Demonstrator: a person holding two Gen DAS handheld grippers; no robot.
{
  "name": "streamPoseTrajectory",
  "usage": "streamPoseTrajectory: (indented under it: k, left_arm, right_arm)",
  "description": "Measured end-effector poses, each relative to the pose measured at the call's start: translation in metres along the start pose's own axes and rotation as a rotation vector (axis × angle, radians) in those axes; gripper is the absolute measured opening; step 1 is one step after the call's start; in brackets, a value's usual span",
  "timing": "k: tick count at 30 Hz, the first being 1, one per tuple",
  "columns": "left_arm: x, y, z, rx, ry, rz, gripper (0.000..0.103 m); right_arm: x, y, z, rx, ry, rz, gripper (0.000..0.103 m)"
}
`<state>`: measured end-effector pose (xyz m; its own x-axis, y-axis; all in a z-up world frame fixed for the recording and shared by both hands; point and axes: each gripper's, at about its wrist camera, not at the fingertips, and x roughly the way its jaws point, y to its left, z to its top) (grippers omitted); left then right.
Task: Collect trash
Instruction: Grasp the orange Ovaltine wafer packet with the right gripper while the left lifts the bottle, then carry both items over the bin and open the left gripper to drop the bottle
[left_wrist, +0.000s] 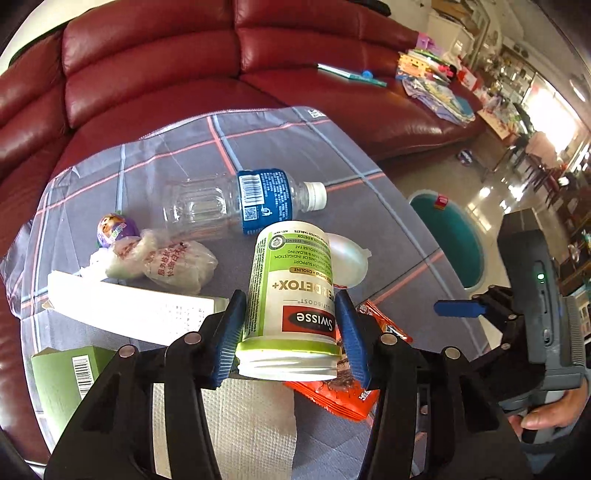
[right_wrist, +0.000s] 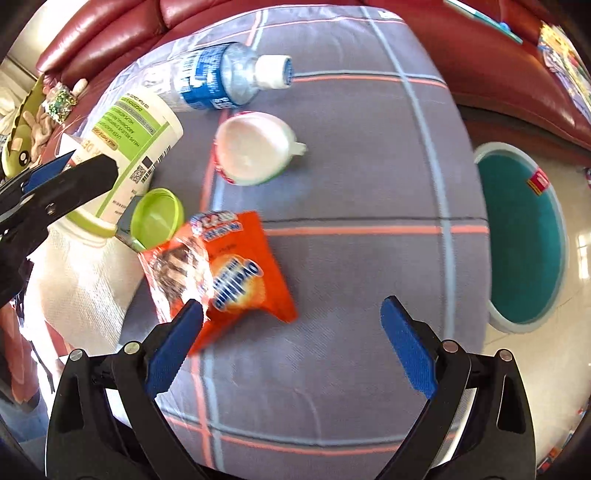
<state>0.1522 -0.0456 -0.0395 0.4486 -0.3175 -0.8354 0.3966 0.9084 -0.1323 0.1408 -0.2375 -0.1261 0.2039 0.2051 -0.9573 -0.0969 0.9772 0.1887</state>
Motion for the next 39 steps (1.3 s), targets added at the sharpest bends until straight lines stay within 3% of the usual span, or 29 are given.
streamPoseTrajectory:
  k: [5, 8, 9, 10, 11, 14, 29, 39]
  left_arm:
    - [-0.009, 0.011, -0.008, -0.034, -0.01, -0.003, 0.051]
    - [-0.012, 0.016, -0.012, -0.051, -0.01, -0.011, 0.051]
    - [-0.012, 0.016, -0.014, -0.054, -0.011, -0.013, 0.051]
    - [-0.012, 0.016, -0.014, -0.056, -0.011, -0.014, 0.051]
    - [-0.012, 0.015, -0.015, -0.057, -0.011, -0.014, 0.051]
    - [-0.013, 0.011, -0.014, -0.057, -0.015, -0.017, 0.051]
    - [-0.027, -0.026, -0.009, -0.007, -0.041, 0.003, 0.051]
    - [-0.03, -0.068, 0.006, 0.059, -0.049, -0.012, 0.051]
  right_arm:
    - [0.014, 0.015, 0.01, -0.038, -0.001, 0.006, 0.093]
    - [0.015, 0.02, 0.009, -0.049, -0.018, 0.002, 0.081]
    - [0.013, 0.02, 0.009, -0.054, -0.026, -0.001, 0.069]
    - [0.011, 0.02, 0.008, -0.059, -0.035, -0.004, 0.049]
    - [0.01, 0.02, 0.007, -0.059, -0.034, 0.009, 0.036]
    - [0.003, 0.016, 0.005, -0.042, -0.032, 0.033, 0.02]
    - [-0.06, -0.036, -0.016, 0.038, -0.168, -0.003, 0.02]
    - [-0.103, -0.098, -0.021, 0.141, -0.275, -0.016, 0.02]
